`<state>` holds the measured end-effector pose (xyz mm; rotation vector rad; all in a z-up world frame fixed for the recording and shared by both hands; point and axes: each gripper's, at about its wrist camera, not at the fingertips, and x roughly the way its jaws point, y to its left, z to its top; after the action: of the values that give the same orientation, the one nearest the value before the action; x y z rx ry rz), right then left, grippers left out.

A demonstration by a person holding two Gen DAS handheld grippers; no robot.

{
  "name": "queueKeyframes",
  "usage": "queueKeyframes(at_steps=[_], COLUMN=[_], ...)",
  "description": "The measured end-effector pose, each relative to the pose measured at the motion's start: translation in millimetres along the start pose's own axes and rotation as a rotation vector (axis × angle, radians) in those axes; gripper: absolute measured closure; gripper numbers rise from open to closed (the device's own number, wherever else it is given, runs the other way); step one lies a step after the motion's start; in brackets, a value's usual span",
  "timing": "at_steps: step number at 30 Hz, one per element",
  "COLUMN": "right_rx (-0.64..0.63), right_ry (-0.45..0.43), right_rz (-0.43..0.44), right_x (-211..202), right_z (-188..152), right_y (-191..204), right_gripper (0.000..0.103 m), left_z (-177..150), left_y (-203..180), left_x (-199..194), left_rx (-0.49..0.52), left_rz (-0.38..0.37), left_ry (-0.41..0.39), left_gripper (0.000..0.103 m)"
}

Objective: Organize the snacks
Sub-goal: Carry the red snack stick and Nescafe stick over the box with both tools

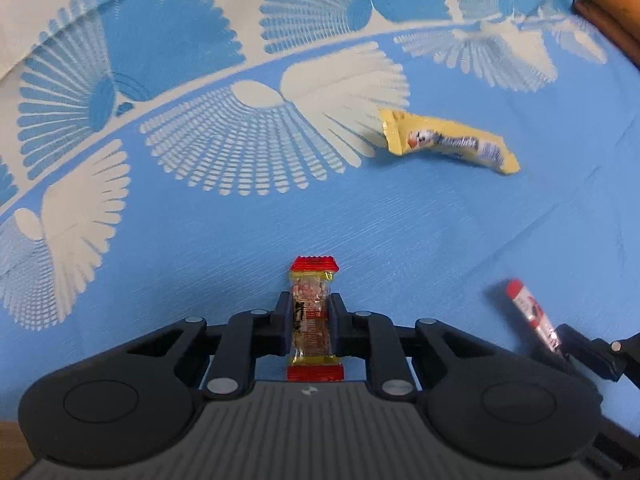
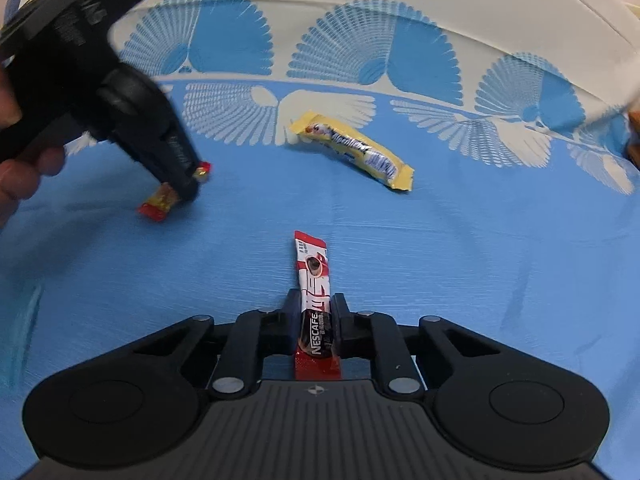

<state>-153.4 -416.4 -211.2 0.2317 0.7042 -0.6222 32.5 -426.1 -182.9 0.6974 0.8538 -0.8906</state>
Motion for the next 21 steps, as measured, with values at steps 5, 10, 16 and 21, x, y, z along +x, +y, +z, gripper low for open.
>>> queueKeyframes(at_steps=[5,10,16,21], right_rx=[0.059,0.151,0.204,0.174], right_ry=[-0.074,-0.175,-0.261,-0.294], right_rz=[-0.025,0.001,0.073,0.156], right_x=[-43.7,-105.3,-180.5,-239.6], right_z=[4.9,14.5,19.1,18.3], right_y=[4.4,21.7,55.7,91.2], right_gripper=[0.086,0.086,0.086,0.086], left_z=[-15.5,-38.5,-76.2,-130.5], left_y=[21.1,41.9,60.5,80.7], left_x=[-55.2,-113.7,-201.3,-277.1], left_rx=[-0.032,-0.072,-0.074,-0.092], left_rz=[-0.09,-0.149,-0.152,-0.16], left_ry=[-0.094,-0.15,-0.223,-0.251], left_gripper=[0.084,0.084,0.084,0.084])
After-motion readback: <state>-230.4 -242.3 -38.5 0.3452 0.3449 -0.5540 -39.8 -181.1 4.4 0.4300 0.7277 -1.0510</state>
